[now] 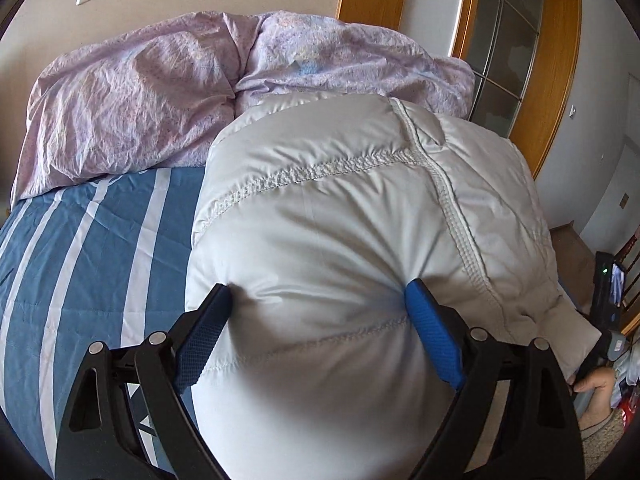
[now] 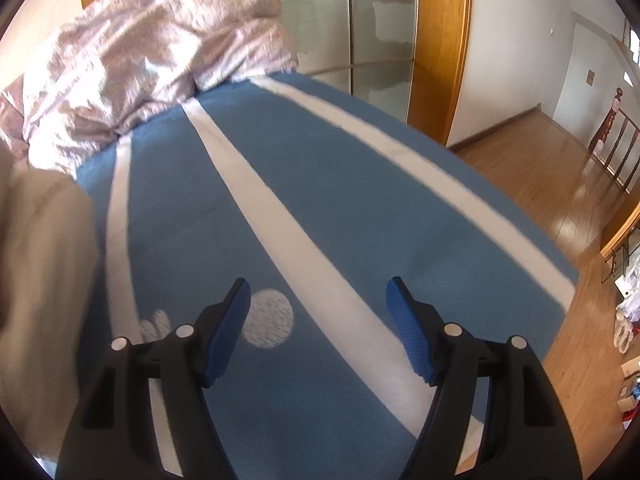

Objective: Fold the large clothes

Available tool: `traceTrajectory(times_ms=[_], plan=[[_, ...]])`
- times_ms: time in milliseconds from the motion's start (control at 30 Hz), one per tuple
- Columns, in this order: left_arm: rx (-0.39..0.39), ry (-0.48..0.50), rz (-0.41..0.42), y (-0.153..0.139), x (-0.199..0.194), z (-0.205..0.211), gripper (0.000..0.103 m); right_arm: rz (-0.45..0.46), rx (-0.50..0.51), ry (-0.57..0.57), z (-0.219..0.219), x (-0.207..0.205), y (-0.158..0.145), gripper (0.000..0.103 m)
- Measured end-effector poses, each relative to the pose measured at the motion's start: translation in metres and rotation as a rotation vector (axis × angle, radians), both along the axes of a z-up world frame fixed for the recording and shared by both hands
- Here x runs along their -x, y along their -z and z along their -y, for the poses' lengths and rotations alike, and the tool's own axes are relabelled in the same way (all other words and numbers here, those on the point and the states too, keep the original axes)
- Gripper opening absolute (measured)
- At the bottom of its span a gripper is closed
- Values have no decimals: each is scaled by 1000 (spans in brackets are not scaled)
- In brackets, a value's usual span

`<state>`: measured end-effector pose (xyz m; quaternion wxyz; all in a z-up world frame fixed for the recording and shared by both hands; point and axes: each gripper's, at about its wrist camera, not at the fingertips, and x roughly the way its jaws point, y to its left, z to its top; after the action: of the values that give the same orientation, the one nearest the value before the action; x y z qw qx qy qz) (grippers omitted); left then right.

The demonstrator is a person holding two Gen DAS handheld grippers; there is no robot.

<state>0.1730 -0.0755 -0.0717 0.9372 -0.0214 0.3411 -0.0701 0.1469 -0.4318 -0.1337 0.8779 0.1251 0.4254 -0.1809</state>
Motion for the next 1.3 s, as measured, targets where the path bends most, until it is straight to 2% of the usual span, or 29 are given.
traceTrajectory(times_ms=[200, 367, 467, 600, 800, 1100, 1300], plan=[[-16, 1, -22, 5, -10, 5, 90, 176, 53, -91, -27, 12, -77, 71], [-16, 1, -24, 5, -12, 5, 92, 306, 82, -287, -84, 15, -136, 73], [-13, -2, -25, 6, -13, 4, 92, 327, 96, -408, -123, 8, -150, 73], [-8, -2, -25, 6, -14, 4, 93, 323, 116, -523, -168, -11, -150, 73], [15, -4, -23, 7, -16, 0, 96, 279, 124, -559, -197, -34, -130, 73], [54, -6, -24, 2, -21, -6, 98, 221, 107, -563, -192, -60, -102, 74], [69, -14, -31, 1, -28, -13, 99, 199, 56, -561, -182, -73, -87, 80]])
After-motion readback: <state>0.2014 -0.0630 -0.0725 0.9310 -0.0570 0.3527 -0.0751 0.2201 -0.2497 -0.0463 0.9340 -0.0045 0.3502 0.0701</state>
